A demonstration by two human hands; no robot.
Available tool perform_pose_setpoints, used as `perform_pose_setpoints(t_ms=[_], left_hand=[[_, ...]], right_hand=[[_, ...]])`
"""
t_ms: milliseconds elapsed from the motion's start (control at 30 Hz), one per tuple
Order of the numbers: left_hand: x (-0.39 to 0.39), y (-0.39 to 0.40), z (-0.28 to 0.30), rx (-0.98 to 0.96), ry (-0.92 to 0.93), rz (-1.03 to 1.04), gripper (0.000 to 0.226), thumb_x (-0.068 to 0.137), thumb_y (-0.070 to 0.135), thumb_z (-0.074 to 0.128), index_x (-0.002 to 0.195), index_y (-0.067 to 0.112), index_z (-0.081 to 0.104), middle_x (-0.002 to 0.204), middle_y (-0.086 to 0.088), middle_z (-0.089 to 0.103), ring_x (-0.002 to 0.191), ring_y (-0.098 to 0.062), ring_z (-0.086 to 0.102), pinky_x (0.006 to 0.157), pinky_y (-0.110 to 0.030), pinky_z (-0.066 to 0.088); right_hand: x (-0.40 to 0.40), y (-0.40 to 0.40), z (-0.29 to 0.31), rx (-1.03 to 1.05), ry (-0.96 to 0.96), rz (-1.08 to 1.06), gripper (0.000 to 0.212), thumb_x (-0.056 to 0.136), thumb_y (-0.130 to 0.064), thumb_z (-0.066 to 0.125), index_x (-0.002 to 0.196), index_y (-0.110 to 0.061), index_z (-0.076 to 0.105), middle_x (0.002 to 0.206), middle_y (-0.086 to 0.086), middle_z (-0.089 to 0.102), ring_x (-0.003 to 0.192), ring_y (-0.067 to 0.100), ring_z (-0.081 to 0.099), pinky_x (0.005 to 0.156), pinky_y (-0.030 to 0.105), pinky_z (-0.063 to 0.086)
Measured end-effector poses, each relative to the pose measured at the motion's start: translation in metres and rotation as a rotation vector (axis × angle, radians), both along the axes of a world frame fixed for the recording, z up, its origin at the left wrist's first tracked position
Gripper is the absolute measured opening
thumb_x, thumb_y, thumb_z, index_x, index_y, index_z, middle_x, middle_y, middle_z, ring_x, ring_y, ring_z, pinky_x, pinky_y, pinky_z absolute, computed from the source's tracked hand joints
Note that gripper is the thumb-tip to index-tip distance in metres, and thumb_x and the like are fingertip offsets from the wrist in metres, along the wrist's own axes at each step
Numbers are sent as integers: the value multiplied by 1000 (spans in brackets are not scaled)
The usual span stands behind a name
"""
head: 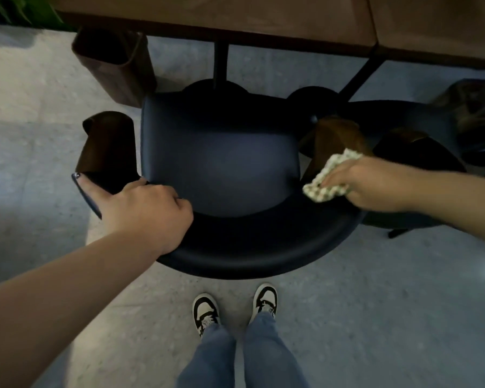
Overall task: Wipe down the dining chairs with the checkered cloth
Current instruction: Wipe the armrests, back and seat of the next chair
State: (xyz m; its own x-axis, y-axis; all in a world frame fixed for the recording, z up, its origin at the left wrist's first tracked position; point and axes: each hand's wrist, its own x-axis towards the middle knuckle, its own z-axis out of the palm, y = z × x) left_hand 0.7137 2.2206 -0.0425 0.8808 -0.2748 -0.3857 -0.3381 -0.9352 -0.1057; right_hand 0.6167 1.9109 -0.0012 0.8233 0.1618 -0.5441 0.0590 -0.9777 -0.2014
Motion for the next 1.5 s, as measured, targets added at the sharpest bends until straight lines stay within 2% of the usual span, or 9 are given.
perform_pose_setpoints(t_ms=[100,333,600,767,900,1033,1300,1400,1500], left_hand=[[-2,3,-3,-60,-76,21,44,87,46,23,80,36,65,69,11,53,65,-17,42,109,-72,-4],[-2,4,-2,-106,-60,81,38,85,45,30,82,38,67,65,14,58,75,-17,56,113,-67,-5],[-3,2,0,-105,-61,117,33,82,43,36,80,38,68,68,14,62,83,-15,62,114,-65,0],[-2,3,-1,-109,-53,122,29,82,45,40,81,40,68,71,13,64,88,-16,62,114,-64,2],[-1,4,-2,-106,-45,129,28,84,45,40,83,41,68,72,12,62,91,-16,60,114,-63,0],[-2,1,0,-100,-50,142,26,85,44,42,84,41,68,74,10,63,94,-18,60,115,-63,0],[-2,2,0,-106,-67,142,29,85,45,39,86,41,68,75,11,62,95,-17,59,115,-63,0],[-2,3,-2,-122,-71,138,32,83,46,37,82,39,67,69,11,60,91,-17,59,115,-63,0],[-2,4,-3,-128,-94,134,36,80,48,33,81,39,68,69,10,60,91,-18,60,115,-64,1]], right_hand=[[23,-28,-11,-194,117,-75,53,77,4,49,122,-17,65,132,3,58,127,22,48,107,37,36],[17,22,-28,-378,74,-29,24,92,-19,45,98,-13,67,109,10,66,108,30,57,103,40,39],[19,168,-15,171,108,-346,25,83,-9,49,101,-5,65,107,21,65,102,37,59,70,30,39],[49,177,-46,418,160,-460,24,83,-11,49,96,-12,69,104,16,67,99,35,61,69,25,35],[78,93,-75,184,66,-210,24,84,-12,52,99,-13,71,105,14,69,102,34,62,73,30,45],[82,14,-108,-212,335,-52,27,91,-24,51,107,-6,64,116,18,64,106,34,60,77,31,45],[93,7,-137,-362,563,-33,64,96,-52,34,132,-2,51,139,18,49,119,33,52,87,32,37],[90,7,-132,-364,522,-23,56,98,-46,35,130,-2,53,134,19,53,118,35,53,89,32,41],[86,3,-123,-395,426,0,32,93,-22,46,111,-2,63,118,18,62,105,34,60,72,27,40]])
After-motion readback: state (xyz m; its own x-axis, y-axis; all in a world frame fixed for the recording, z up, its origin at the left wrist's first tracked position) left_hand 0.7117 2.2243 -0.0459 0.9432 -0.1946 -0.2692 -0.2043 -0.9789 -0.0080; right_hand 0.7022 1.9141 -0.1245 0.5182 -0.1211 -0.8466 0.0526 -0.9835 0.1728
